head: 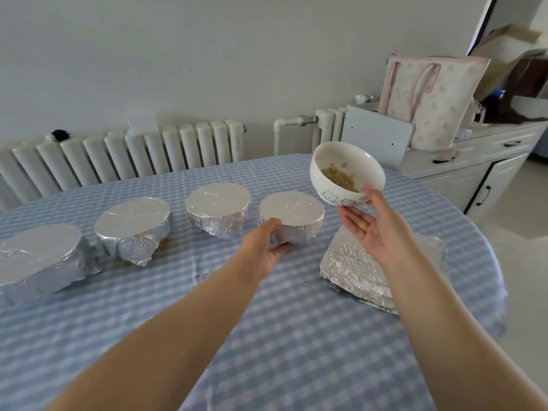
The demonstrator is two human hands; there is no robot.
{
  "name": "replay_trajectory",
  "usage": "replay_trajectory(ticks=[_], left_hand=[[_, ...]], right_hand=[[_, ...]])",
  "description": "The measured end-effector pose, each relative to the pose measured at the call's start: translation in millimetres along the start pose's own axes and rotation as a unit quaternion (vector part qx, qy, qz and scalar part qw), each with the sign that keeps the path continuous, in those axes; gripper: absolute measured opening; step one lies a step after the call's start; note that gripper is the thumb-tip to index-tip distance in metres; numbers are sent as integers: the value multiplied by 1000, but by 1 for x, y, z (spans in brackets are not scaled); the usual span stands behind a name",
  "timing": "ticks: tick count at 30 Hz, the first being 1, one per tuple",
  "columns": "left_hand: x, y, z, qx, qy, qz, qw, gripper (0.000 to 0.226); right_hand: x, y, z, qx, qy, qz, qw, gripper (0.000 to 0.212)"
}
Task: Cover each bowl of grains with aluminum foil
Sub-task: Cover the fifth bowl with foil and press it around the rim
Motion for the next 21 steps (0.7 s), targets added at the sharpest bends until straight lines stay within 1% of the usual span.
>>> replay_trajectory(ticks=[4,6,8,10,11,13,17,18,21], left_hand=[[41,-14,12,-25,-9,13,1000,13],[61,-14,21,-25,-17,18,999,28],[77,-14,30,-20,-27,6,999,48],[90,-12,35,-14,-30,-11,999,59],[97,-9,35,-10,-30,-17,999,60],[100,-4,31,10,-27,-31,999,52],[59,13,22,74,-38,-38,996,42],[42,19,20,82,-47,-42,995,42],[-8,35,15,116,-63,-86,987,49]], right_hand=[[-27,5,-14,-17,8,-20,1000,32],[-42,10,-10,-31,-8,-34,999,32],[-54,15,-2,-52,-25,-45,997,34],[-63,19,7,-81,-43,-51,994,28],[-65,22,13,-97,-51,-53,993,23],[-70,24,23,-133,-70,-61,987,18],[-84,24,46,-201,-107,-96,969,19],[-90,22,54,-216,-119,-109,963,21],[-110,12,80,-239,-149,-146,949,22]])
Point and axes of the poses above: each hand's wrist, its own x-axis towards the middle knuckle, its own y-axis out of the back of the hand, z = x × y, the point moved 10 cm from there along x, towards the middle knuckle, and after that the axes turned 12 degrees about y, right-handed, at the moved point
